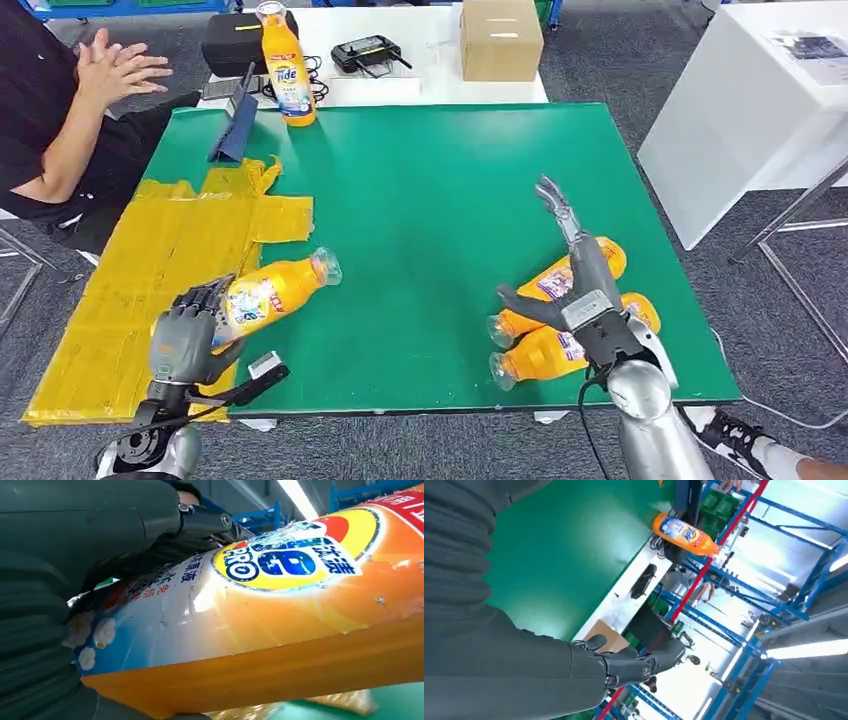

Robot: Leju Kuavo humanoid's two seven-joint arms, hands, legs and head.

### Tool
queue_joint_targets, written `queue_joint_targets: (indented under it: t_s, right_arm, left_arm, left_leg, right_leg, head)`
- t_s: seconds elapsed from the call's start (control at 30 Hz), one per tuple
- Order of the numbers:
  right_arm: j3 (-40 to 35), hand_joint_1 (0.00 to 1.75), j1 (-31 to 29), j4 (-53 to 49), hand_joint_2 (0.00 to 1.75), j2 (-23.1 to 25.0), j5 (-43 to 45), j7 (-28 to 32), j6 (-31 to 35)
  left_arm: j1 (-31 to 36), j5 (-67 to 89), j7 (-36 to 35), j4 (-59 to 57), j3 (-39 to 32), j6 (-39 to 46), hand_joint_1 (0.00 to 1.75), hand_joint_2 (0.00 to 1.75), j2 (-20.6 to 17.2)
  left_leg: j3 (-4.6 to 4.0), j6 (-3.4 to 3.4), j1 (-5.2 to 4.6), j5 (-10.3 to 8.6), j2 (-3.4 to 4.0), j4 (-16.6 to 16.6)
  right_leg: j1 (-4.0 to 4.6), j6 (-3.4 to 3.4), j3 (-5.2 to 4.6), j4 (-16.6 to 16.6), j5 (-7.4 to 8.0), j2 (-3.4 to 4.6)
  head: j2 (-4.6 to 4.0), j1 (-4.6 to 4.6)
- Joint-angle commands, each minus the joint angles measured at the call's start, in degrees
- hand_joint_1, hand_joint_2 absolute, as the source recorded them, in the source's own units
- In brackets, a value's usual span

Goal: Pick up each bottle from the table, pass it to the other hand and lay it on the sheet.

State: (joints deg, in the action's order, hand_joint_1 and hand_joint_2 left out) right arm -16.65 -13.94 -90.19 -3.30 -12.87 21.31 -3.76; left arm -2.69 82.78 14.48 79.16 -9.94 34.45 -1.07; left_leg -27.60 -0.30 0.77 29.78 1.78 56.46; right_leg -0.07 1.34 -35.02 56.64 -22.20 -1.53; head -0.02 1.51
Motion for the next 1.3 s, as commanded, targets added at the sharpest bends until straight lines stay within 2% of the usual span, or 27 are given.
queue_joint_targets:
  t_s: [0.03, 0.1, 0.13, 0.17, 0.27, 0.3, 0.37, 0.47, 0.5, 0.53, 0.57, 0.63, 0.8, 0.87, 0.93, 0.97, 1.03, 1.1, 1.17, 1.2, 1.27, 1.3]
  right_arm:
    - [4.7, 0.00, 6.0, -7.1, 1.75, -6.7, 0.5, 1.9, -0.6]
    - [5.9, 0.00, 7.3, -7.1, 1.75, -11.3, 0.9, -0.5, -2.3]
    - [7.2, 0.00, 7.7, -6.7, 1.75, -12.9, 3.2, -0.8, -4.0]
    - [8.6, 0.00, 8.0, -6.3, 1.75, -13.8, 4.0, -0.3, -5.0]
    - [9.8, 0.00, 7.9, -4.5, 1.75, -15.5, 2.8, -0.3, -7.1]
    - [9.3, 0.00, 8.2, -3.9, 0.00, -16.3, 1.9, -0.8, -8.0]
    - [9.2, 0.00, 10.2, -4.0, 0.00, -17.1, 1.7, -0.9, -8.9]
    - [9.0, 0.00, 13.9, -6.0, 0.00, -17.8, -2.2, 0.7, -7.5]
    - [8.3, 0.00, 14.5, -6.8, 1.75, -18.8, -4.8, 1.2, -6.7]
    - [7.3, 0.00, 15.4, -7.7, 1.75, -20.7, -8.8, 1.3, -5.5]
    - [6.9, 0.00, 16.3, -8.6, 1.75, -20.4, -13.1, 2.8, -3.0]
    - [5.3, 0.00, 17.7, -9.3, 1.75, -16.8, -19.6, 4.1, 1.1]
    - [4.2, 0.00, 17.3, -9.1, 1.75, -16.4, -21.3, 3.8, 2.2]
    - [3.2, 0.00, 17.7, -9.1, 1.75, -16.9, -22.7, 4.0, 3.1]
    - [1.9, 0.00, 17.8, -8.3, 1.75, -19.8, -23.9, 1.4, 1.5]
    - [2.1, 0.00, 17.7, -7.8, 1.75, -20.3, -23.9, 1.5, 1.6]
    - [0.8, 0.00, 15.0, -5.4, 1.75, -22.4, -29.0, -1.2, 2.3]
    - [-1.4, 0.00, 9.3, -0.8, 1.75, -23.8, -30.1, -2.0, 1.1]
    - [-2.0, 0.00, 6.5, 1.4, 1.75, -23.7, -29.9, -2.2, 0.4]
    - [-2.0, 0.00, 6.1, 1.5, 1.75, -23.7, -29.9, -2.1, 0.2]
    - [-3.2, 0.00, 3.8, 2.8, 1.75, -25.6, -27.9, -3.0, -2.8]
    - [-3.9, 0.00, 2.2, 3.1, 1.75, -28.4, -25.8, -3.9, -4.5]
  left_arm:
    - [4.5, 4.5, -4.0, -18.6, -0.9, 0.6, 1.75, 1.75, -4.9]
    - [5.5, 3.3, -3.6, -23.8, -1.9, -1.6, 1.75, 1.75, -6.7]
    - [5.6, 2.9, -3.4, -26.3, -2.5, -2.2, 1.69, 1.75, -8.0]
    - [5.9, 0.9, -1.9, -28.4, -3.7, -2.1, 0.00, 0.00, -8.5]
    - [6.8, -3.2, 1.6, -32.0, -5.7, -3.6, 0.00, 0.00, -10.6]
    - [6.5, -4.0, 2.0, -32.1, -6.6, -3.9, 0.00, 0.00, -11.2]
    - [5.5, -6.3, 4.0, -30.6, -8.3, -4.9, 0.00, 0.00, -11.8]
    - [2.7, -12.8, 9.8, -23.6, -13.1, -8.9, 0.00, 0.00, -10.6]
    - [2.2, -15.1, 11.5, -21.6, -14.0, -10.6, 0.00, 0.00, -10.0]
    - [1.5, -20.8, 15.0, -17.8, -15.6, -14.0, 0.00, 0.00, -9.3]
    - [0.9, -23.6, 16.4, -14.4, -16.7, -15.7, 0.00, 0.00, -8.7]
    - [0.4, -29.6, 18.5, -7.9, -18.3, -20.6, 0.00, 0.00, -7.8]
    - [0.5, -31.5, 18.6, -6.6, -18.5, -21.6, 0.00, 0.00, -7.2]
    - [1.4, -44.6, 23.2, -3.2, -19.9, -28.7, 0.00, 0.00, -5.9]
    - [3.3, -58.5, 23.0, 0.6, -22.4, -39.4, 0.00, 0.00, -3.7]
    - [3.4, -58.7, 22.4, 1.6, -22.4, -39.9, 0.00, 0.00, -3.5]
    - [3.4, -70.3, 20.4, 3.6, -24.8, -49.4, 0.00, 0.00, -1.7]
    - [1.4, -76.5, 20.4, 6.5, -25.1, -55.4, 0.00, 0.00, -0.6]
    - [0.3, -77.3, 20.4, 8.6, -25.2, -56.3, 0.00, 0.00, 0.5]
    - [0.2, -77.3, 20.4, 8.7, -25.1, -56.4, 0.00, 0.00, 0.6]
    - [-1.0, -83.1, 19.7, 10.6, -24.2, -61.8, 0.00, 0.00, 1.7]
    - [-2.6, -86.2, 18.3, 11.9, -22.7, -64.9, 0.00, 0.00, 1.8]
  left_leg:
    - [0.32, 0.04, 0.03, 0.01, -0.36, -0.3]
    - [0.26, 0.06, 0.04, 0.02, -0.30, -0.2]
    - [0.20, 0.07, 0.00, -0.01, -0.33, -0.2]
    - [0.26, 0.07, 0.00, -0.02, -0.33, -0.2]
    - [0.21, 0.09, -0.03, 0.01, -0.24, -0.2]
    - [0.17, 0.07, -0.07, 0.02, -0.16, -0.2]
    - [0.31, 0.11, -0.02, 0.07, -0.05, -0.3]
    - [0.37, 0.13, 0.04, 0.13, 0.04, -0.2]
    - [0.31, 0.13, 0.03, 0.14, 0.05, -0.2]
    - [0.21, 0.13, 0.07, 0.13, 0.07, -0.1]
    - [0.28, 0.15, 0.13, 0.19, 0.00, -0.1]
    - [0.12, 0.13, 0.10, 0.12, -0.03, -0.1]
    - [0.14, 0.13, 0.23, 0.12, 0.00, -0.1]
    - [0.19, 0.15, 0.17, 0.10, -0.14, -0.2]
    - [0.02, 0.13, 0.15, 0.10, -0.13, 0.0]
    - [0.07, 0.16, 0.18, 0.12, -0.22, 0.0]
    - [0.05, 0.15, 0.09, 0.10, -0.17, 0.0]
    - [0.11, 0.16, 0.00, 0.12, 0.00, -0.1]
    - [0.21, 0.19, 0.01, 0.16, 0.29, -0.1]
    - [0.13, 0.19, 0.01, 0.15, 0.30, -0.1]
    - [0.22, 0.19, -0.01, 0.14, 0.26, -0.1]
    - [0.21, 0.19, -0.09, 0.13, 0.18, -0.1]
  right_leg:
    - [0.01, 0.00, 0.38, -0.2, -0.09, -0.08]
    - [-0.01, 0.02, 0.32, -0.2, -0.08, -0.03]
    - [-0.04, 0.03, 0.28, -0.1, -0.07, -0.10]
    - [-0.03, 0.03, 0.34, -0.2, -0.06, -0.10]
    - [-0.05, 0.02, 0.31, -0.2, -0.03, -0.01]
    - [-0.07, 0.01, 0.27, -0.1, -0.03, 0.02]
    - [-0.05, -0.01, 0.40, -0.2, 0.01, 0.20]
    - [-0.11, -0.03, 0.43, -0.2, -0.02, 0.20]
    - [-0.14, -0.02, 0.36, -0.1, -0.04, 0.17]
    - [-0.14, -0.01, 0.27, -0.1, -0.03, 0.14]
    - [-0.10, -0.01, 0.36, -0.1, -0.08, 0.17]
    - [-0.12, 0.00, 0.19, 0.0, -0.05, 0.06]
    - [0.02, -0.01, 0.23, -0.1, -0.04, 0.14]
    - [-0.01, 0.00, 0.30, -0.1, -0.05, 0.10]
    - [0.04, 0.00, 0.19, -0.1, -0.03, 0.03]
    - [0.06, 0.01, 0.27, -0.1, -0.05, 0.01]
    - [0.01, 0.02, 0.20, 0.0, -0.05, 0.00]
    - [-0.01, 0.03, 0.20, -0.1, -0.01, 0.19]
    - [-0.01, 0.04, 0.26, -0.2, 0.07, 0.53]
    - [-0.12, 0.04, 0.22, -0.1, 0.08, 0.45]
    - [-0.14, 0.05, 0.30, -0.1, 0.04, 0.40]
    - [-0.18, 0.05, 0.27, -0.1, 0.02, 0.34]
  head:
    - [0.00, 0.04]
    - [0.00, 0.02]
    - [0.00, 0.02]
    - [0.00, 0.00]
    - [0.00, 0.00]
    - [0.00, 0.02]
    - [0.00, 0.02]
    - [0.00, 0.02]
    - [0.00, 0.04]
    - [0.00, 0.02]
    - [0.00, 0.02]
    - [0.00, 0.04]
    - [0.00, 0.02]
    - [0.00, 0.02]
    - [0.00, 0.02]
    - [0.00, 0.00]
    - [0.00, 0.02]
    - [0.00, 0.02]
    - [0.00, 0.00]
    - [0.00, 0.04]
    - [0.00, 0.00]
    - [0.00, 0.02]
